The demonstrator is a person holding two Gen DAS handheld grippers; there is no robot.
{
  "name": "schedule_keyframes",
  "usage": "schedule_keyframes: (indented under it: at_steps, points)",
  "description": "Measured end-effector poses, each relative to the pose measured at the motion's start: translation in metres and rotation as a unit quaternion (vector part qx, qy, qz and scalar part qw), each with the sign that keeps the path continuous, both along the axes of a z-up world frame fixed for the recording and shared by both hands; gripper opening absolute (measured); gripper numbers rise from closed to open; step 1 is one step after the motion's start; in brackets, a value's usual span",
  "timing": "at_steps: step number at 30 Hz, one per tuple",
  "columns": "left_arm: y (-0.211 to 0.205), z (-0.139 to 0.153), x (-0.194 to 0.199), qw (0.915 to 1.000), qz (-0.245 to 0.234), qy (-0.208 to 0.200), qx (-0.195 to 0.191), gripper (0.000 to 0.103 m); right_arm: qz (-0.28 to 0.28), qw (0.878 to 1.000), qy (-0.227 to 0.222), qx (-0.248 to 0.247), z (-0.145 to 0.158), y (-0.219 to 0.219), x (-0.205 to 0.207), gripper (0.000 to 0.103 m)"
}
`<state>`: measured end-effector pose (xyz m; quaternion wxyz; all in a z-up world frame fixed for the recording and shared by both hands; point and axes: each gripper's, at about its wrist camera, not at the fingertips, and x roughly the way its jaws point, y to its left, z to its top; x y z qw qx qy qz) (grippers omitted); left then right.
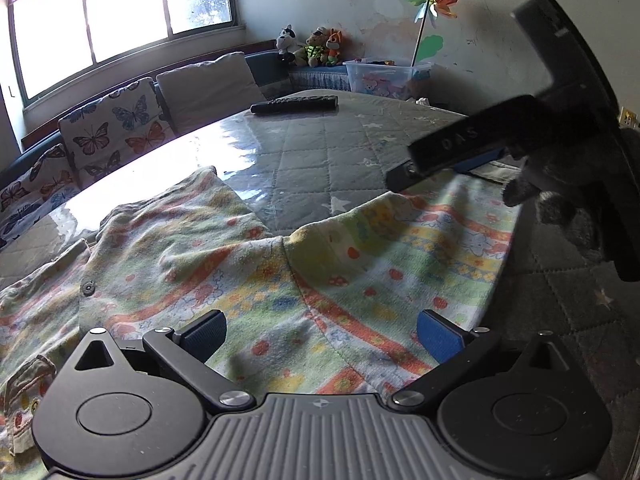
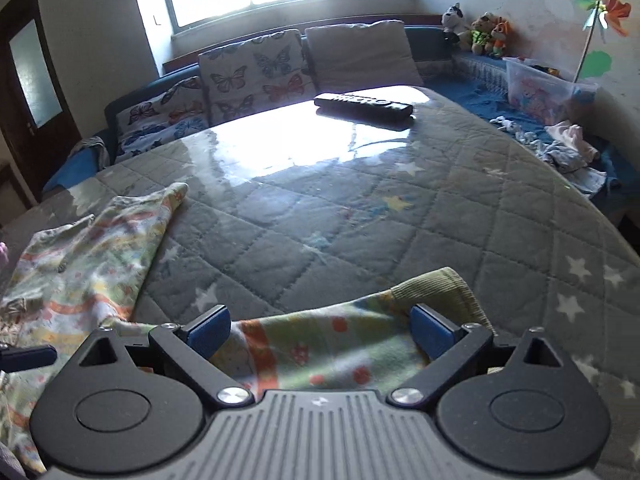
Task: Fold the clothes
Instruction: 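Lay the held sleeve flat across the shirt and open the right gripper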
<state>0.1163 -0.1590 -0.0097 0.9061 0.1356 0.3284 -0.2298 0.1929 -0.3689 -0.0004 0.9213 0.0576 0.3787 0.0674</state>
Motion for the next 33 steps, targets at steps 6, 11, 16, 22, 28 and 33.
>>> schedule_keyframes:
  at_steps: [6, 11, 16, 22, 28, 33]
  points:
    - [0.008, 0.004, -0.008, 1.0000, 0.002, -0.006, -0.003, 0.103, -0.002, 0.999, -0.031, -0.022, 0.007, 0.001, -0.024, 0.098]
    - [0.022, 0.017, -0.016, 0.9996, 0.011, -0.018, -0.018, 0.103, 0.012, 0.997, -0.036, -0.065, 0.005, 0.006, -0.051, 0.098]
    - [0.035, 0.024, -0.026, 0.9992, 0.020, -0.024, -0.024, 0.103, -0.006, 0.997, -0.024, -0.070, -0.006, -0.010, -0.074, 0.099]
    - [0.052, 0.023, -0.033, 0.9985, 0.044, -0.020, -0.026, 0.103, -0.014, 0.998, -0.018, -0.055, 0.001, -0.023, -0.089, 0.099]
    - [0.065, 0.028, -0.041, 0.9970, 0.067, -0.026, -0.028, 0.103, -0.010, 0.998, -0.049, -0.048, 0.014, -0.019, -0.072, 0.099]
    - [0.078, 0.033, -0.048, 0.9956, 0.085, -0.030, -0.029, 0.103, -0.001, 0.998, -0.028, -0.065, -0.003, -0.012, -0.058, 0.099]
